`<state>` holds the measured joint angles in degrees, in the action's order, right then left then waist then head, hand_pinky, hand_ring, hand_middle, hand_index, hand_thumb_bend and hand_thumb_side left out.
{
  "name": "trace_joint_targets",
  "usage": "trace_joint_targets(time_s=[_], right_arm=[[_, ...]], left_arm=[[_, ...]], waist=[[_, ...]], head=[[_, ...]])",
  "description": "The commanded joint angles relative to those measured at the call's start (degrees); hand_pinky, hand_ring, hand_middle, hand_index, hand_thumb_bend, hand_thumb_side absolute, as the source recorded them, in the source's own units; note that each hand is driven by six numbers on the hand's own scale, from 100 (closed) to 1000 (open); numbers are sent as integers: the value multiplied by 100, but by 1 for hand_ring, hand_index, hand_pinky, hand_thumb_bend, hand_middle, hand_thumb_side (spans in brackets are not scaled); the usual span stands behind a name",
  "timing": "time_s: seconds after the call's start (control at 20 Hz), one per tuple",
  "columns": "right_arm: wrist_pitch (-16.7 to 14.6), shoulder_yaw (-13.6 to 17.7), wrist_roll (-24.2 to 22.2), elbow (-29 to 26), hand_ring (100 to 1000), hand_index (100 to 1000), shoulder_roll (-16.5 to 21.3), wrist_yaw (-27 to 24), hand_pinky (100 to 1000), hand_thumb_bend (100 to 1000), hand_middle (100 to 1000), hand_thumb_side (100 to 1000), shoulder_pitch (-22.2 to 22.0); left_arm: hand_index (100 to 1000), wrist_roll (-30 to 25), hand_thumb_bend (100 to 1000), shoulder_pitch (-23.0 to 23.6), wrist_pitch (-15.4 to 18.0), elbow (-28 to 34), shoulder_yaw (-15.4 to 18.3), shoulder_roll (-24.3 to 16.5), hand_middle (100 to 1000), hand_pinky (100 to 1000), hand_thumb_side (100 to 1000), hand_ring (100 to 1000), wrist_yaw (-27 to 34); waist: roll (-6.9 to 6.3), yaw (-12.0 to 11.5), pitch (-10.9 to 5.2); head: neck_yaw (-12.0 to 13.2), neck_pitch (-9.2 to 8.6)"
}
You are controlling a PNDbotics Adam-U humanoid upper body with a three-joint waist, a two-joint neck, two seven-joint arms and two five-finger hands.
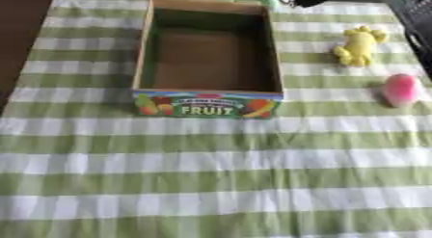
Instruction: Pick up objects on the table and place them in the box.
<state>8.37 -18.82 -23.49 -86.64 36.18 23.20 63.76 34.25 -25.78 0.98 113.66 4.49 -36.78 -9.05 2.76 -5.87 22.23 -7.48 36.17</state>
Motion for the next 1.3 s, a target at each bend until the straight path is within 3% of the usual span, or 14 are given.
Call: trace_joint_targets(time_s=[0.05,0.2,0.5,0.8,1.0,1.3], right_arm=[[-103,-20,-36,332,681,514,-211,178,787,100,437,121,218],[-192,-94,-110,686,680,516,-438,325,785,100,438,123,285],[-366,-197,-312,1271,683,523,-720,457,784,100,445,124,284],[-524,-173,-535,1822,702,551,-933,565,788,100,466,112,336],[-726,-144,-730,2152,724,603,-1045,758,795,100,521,106,400],[-1173,-37,-1144,2548,814,768,-1173,1190,836,100,742,231,458]], left_arm=[[964,-35,100,-105,11,93,6,-93,801,561,975,783,44],[964,-53,100,-149,20,93,-10,-74,801,561,974,783,58],[964,-70,100,-199,33,93,-21,-49,801,560,974,783,75],[964,-93,100,-258,45,93,-43,-36,802,560,973,783,93],[964,-100,100,-285,47,93,-50,-34,802,559,973,783,101],[962,-98,100,-307,49,93,-54,-37,801,558,970,783,110]], waist=[[-8,-31,-105],[10,-73,-91],[29,-151,-64],[57,-192,-42],[86,-230,-24],[126,-267,-10]], head=[[-68,-110],[-131,-165],[-227,-464],[-265,-454],[-279,-405],[-326,-319]])
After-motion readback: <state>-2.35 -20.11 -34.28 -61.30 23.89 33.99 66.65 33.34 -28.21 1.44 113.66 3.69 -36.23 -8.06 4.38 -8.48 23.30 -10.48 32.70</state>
